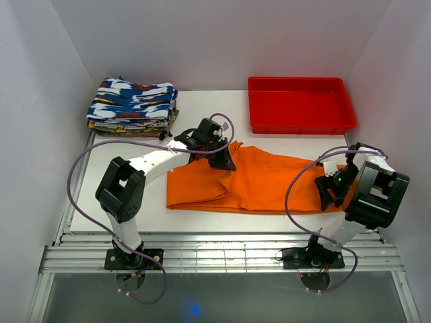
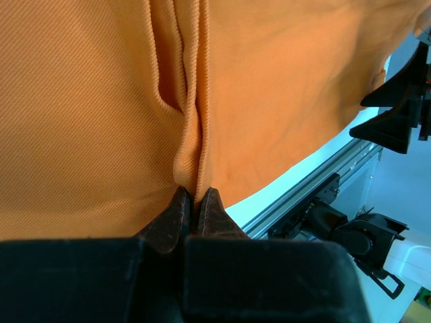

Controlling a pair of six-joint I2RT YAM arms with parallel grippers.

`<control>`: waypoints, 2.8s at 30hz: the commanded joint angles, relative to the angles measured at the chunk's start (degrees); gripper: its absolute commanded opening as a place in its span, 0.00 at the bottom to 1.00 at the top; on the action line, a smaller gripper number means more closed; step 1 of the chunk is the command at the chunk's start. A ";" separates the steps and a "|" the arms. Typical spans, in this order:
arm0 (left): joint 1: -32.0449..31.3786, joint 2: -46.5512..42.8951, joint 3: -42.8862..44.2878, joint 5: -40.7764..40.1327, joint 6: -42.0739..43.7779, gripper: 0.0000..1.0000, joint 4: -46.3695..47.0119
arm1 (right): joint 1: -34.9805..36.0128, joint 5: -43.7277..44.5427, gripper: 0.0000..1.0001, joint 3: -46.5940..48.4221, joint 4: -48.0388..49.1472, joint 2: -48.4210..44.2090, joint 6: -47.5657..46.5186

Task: Fold and stack the trousers
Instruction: Fold the trousers

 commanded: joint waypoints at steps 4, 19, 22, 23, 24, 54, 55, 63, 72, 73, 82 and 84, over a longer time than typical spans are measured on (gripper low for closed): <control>-1.95 2.72 2.61 2.56 -2.71 0.00 2.93 | 0.61 -0.84 0.72 0.53 0.39 -0.33 0.94; -4.41 10.82 2.35 3.69 -5.53 0.21 8.73 | 0.96 -1.89 0.72 0.53 0.04 0.11 1.38; -4.41 10.47 1.91 4.05 -4.65 0.51 9.26 | 1.13 -2.24 0.72 0.53 0.04 0.20 1.47; -4.41 10.20 1.99 3.96 -3.86 0.56 9.26 | 1.14 -2.50 0.72 0.53 0.04 0.20 1.47; -4.33 9.77 2.26 3.96 -2.64 0.61 9.09 | 1.31 -2.59 0.72 0.62 -0.22 0.20 1.38; 44.80 -15.54 -10.04 16.62 39.39 0.79 -21.50 | 34.43 -38.37 0.70 21.53 17.06 12.85 34.67; 44.80 -15.90 -10.22 16.45 39.30 0.79 -21.67 | 35.23 -37.41 0.71 22.32 18.57 13.81 36.43; 44.98 -19.76 -12.85 15.39 38.95 0.79 -21.94 | 39.54 -33.44 0.70 24.35 25.35 19.71 43.48; 45.16 -19.86 -14.18 15.13 38.51 0.79 -21.41 | 42.27 -30.98 0.69 27.95 24.74 25.07 43.30; 45.16 -19.68 -14.00 15.21 38.42 0.79 -21.41 | 42.35 -30.46 0.69 28.30 24.48 25.42 43.30; 45.24 -19.33 -14.27 15.13 38.07 0.79 -21.15 | 43.76 -34.85 0.49 29.01 24.47 24.82 43.48; 45.33 -19.33 -14.44 14.95 38.33 0.79 -21.15 | 44.20 -35.11 0.42 28.92 24.47 24.20 43.57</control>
